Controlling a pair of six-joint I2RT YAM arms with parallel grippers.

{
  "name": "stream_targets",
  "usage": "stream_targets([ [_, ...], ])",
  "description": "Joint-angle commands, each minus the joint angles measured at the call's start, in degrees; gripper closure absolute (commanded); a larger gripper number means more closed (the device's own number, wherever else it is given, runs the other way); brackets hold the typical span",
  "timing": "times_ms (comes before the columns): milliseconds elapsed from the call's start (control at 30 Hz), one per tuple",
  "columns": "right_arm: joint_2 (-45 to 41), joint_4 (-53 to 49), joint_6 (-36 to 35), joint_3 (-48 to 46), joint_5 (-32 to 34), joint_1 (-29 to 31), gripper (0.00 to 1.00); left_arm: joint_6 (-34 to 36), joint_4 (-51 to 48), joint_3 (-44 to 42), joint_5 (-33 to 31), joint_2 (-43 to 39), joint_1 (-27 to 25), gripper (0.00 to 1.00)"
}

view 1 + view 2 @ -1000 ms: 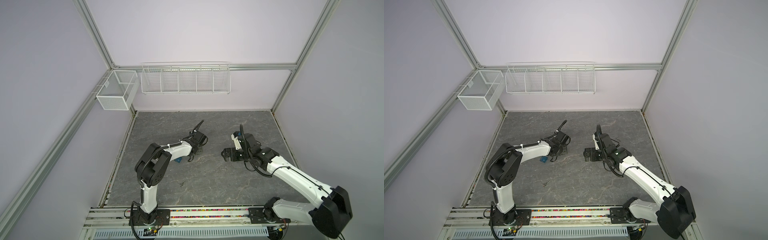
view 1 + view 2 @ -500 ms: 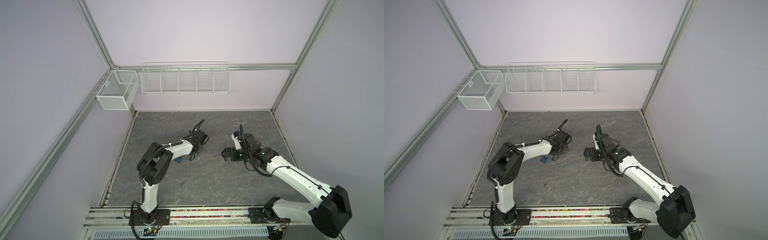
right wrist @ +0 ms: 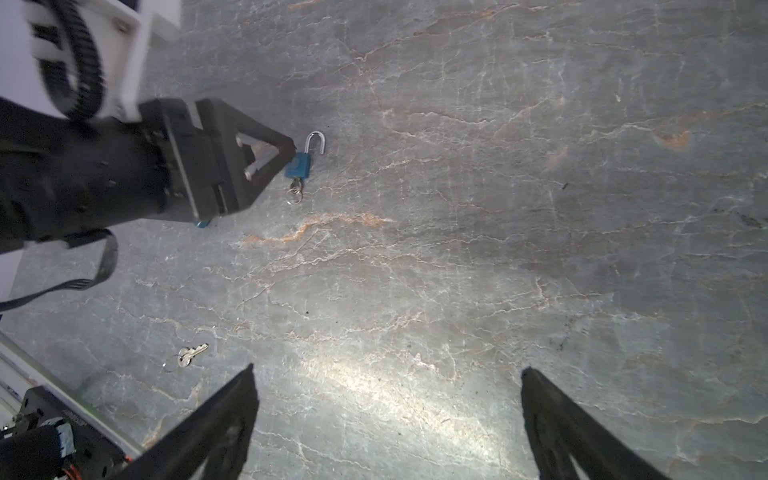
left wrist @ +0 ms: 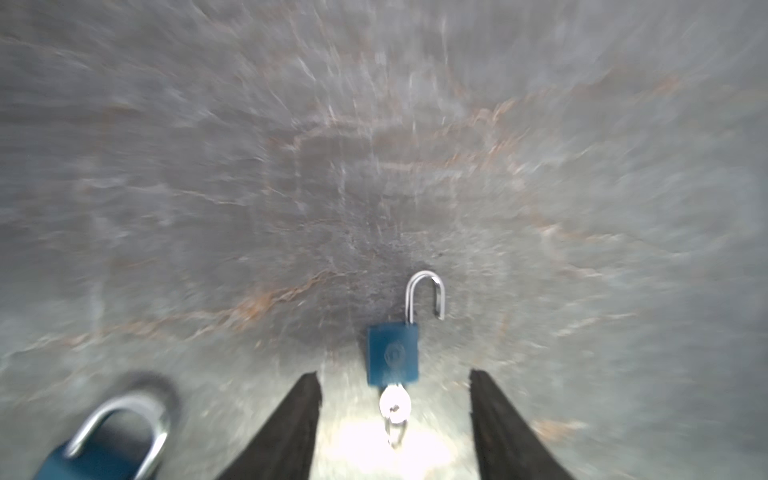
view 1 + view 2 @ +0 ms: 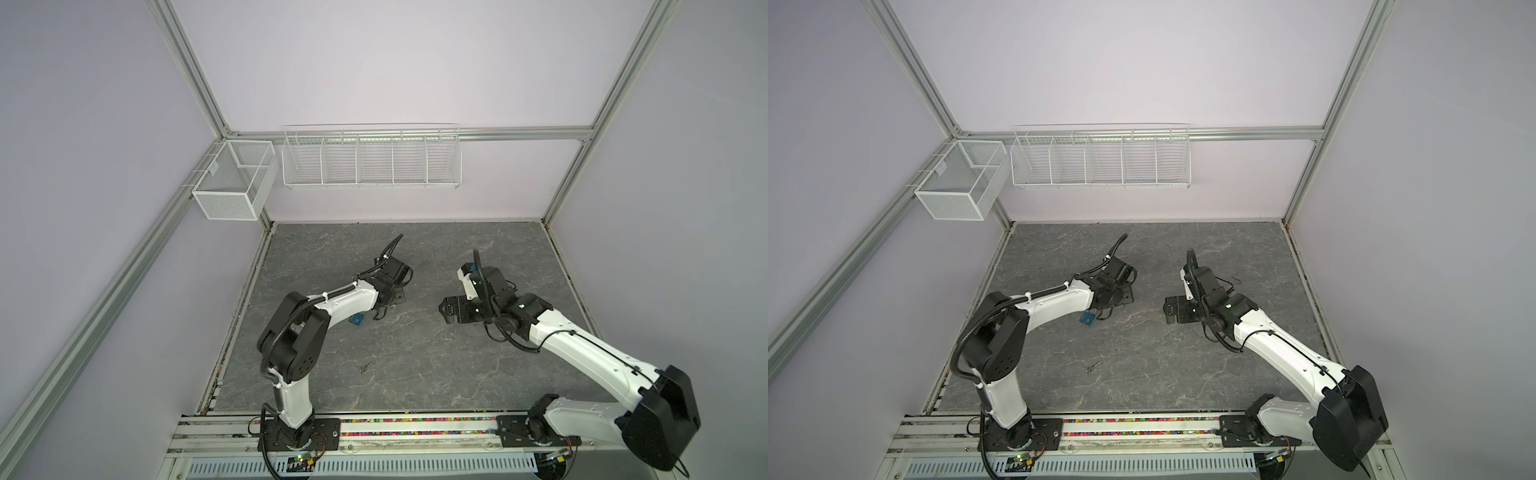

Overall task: Unlock with the key
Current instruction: 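Open the left gripper to drop the padlock and move both arms back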

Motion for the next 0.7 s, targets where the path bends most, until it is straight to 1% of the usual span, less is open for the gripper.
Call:
stream_targets([
  [0, 0.43, 0.57, 1.05, 0.88, 1.40, 3.35, 0.01, -1.00, 0.36, -3.68, -1.06, -8.31, 0.73, 0.34],
  [67, 1.84, 1.15, 2.45, 0.93, 2.81, 6.43, 0.01, -1.33, 0.46, -7.25, -0.98, -13.57, 1.69, 0.21],
  [167, 4.11, 3.55, 4.54, 0.86, 4.29, 11.30, 0.01, -1.05, -0.79, -11.83, -1.07, -21.30, 3.50, 0.09],
  [233, 6.06, 5.36, 5.79, 0.86, 5.45, 14.39, 0.01, -0.32, -1.79, -14.48, -2.22, -26.41, 4.32, 0.00],
  [300, 8.25, 6.32, 6.43, 1.55, 6.83, 17.40, 0.01, 1.31, -1.76, -17.43, -3.60, -31.63, 4.93, 0.00],
  [467, 15.20, 7.50, 8.38, 5.02, 10.67, 25.54, 0.01, 2.32, -6.30, -22.32, -6.35, -44.77, 7.85, 0.00],
  [567, 19.46, 8.11, 9.85, 7.04, 12.94, 29.56, 0.00, 3.25, -8.75, -23.72, -5.93, -50.83, 10.05, 0.01],
  [667, 23.12, 9.24, 12.06, 8.58, 13.94, 31.44, 0.00, 3.84, -12.15, -23.62, -6.23, -54.44, 12.00, 0.01],
])
